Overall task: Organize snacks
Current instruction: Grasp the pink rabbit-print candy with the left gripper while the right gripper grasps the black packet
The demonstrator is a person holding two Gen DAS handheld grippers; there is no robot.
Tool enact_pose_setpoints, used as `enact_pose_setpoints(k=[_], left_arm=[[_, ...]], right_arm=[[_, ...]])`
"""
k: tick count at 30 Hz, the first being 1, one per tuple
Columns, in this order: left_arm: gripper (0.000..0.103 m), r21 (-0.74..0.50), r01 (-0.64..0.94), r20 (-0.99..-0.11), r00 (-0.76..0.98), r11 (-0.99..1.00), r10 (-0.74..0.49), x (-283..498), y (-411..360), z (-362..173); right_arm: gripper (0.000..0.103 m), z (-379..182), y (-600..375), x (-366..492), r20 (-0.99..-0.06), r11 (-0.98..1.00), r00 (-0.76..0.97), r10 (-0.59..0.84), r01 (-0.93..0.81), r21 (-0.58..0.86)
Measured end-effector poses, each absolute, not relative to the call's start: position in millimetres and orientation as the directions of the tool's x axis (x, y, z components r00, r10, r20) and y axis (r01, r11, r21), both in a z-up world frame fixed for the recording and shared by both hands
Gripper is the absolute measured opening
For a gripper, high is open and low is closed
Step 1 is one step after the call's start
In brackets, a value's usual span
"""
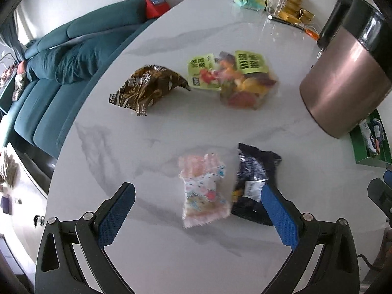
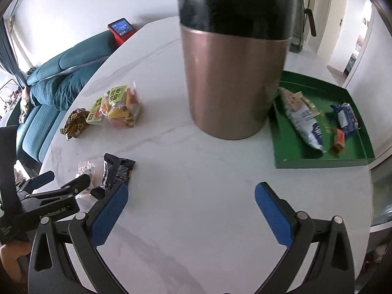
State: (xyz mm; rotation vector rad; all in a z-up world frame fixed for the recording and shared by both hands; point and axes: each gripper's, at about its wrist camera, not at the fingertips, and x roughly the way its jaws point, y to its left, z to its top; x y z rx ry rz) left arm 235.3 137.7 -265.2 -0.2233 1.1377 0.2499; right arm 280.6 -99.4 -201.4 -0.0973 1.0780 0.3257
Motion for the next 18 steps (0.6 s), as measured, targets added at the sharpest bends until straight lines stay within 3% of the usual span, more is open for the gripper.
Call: enact_pose_setpoints(k=[7,13,18], left_arm=[[0.1,-0.058,-0.259,-0.929,0.368,0.964,0.043,240,151,-283],[0.089,-0.062,-0.222,-0.934,0.355,0.973,0.021,246,158,-286],[0.088,-0.073,-0.198,-0.935,0.355,0.977,0.002,249,160,-289]], right_arm=[[0.103,-216,-77,280,-0.889,0.958,0.417,0.188,-0.277,0.072],[0.103,-223,-59,280,-0.893,0.96,0.415,0.176,-0.274,0.062],[0.103,-227,-49,280,-0.891,0.962,0.42,0.171,-0.265,0.06]])
